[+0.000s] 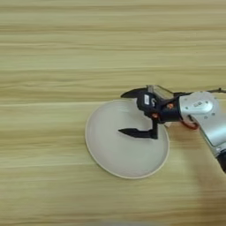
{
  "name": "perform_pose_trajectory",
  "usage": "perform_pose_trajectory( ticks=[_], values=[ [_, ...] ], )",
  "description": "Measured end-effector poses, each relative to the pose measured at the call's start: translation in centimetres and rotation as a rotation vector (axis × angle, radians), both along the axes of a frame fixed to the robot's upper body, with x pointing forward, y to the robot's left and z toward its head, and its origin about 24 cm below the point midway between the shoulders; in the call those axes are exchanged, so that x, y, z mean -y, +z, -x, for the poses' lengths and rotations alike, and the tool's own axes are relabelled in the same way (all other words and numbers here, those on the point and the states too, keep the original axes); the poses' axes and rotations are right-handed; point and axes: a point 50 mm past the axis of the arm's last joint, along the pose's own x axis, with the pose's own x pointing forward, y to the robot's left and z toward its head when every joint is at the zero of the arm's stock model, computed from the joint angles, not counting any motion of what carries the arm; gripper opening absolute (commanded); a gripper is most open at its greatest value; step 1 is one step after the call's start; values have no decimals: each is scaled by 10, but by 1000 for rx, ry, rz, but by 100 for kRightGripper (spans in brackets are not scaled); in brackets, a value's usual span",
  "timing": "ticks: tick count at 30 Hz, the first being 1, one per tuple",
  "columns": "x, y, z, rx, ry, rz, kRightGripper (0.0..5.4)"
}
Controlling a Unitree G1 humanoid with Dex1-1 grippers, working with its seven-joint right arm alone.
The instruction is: Move the objects on the table
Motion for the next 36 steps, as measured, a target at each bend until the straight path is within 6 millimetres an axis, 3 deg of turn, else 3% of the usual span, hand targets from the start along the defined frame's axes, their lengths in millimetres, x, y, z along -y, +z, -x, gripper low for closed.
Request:
perform_pose_trajectory(
  ticks=[21, 36],
  values=[
    [-16, -31, 14, -267, 27, -26, 536],
    [-31, -34, 9, -280, 33, -42, 536]
  ],
)
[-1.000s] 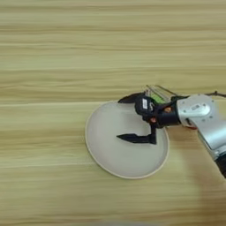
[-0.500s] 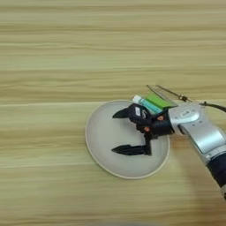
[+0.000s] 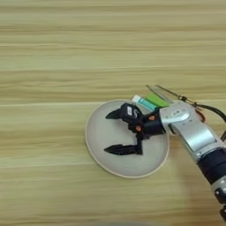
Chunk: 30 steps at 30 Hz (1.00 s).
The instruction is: Move the objects on the table
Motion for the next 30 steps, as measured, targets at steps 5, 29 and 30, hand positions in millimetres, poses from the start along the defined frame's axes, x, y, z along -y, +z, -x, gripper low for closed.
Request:
perform_pose_trajectory(
  ticks=[5, 29, 30],
  values=[
    [-7, -2, -4, 1, -12, -7, 536],
    [-46, -9, -30, 25, -112, -78, 536],
    [-47, -10, -30, 26, -116, -84, 536]
  ],
)
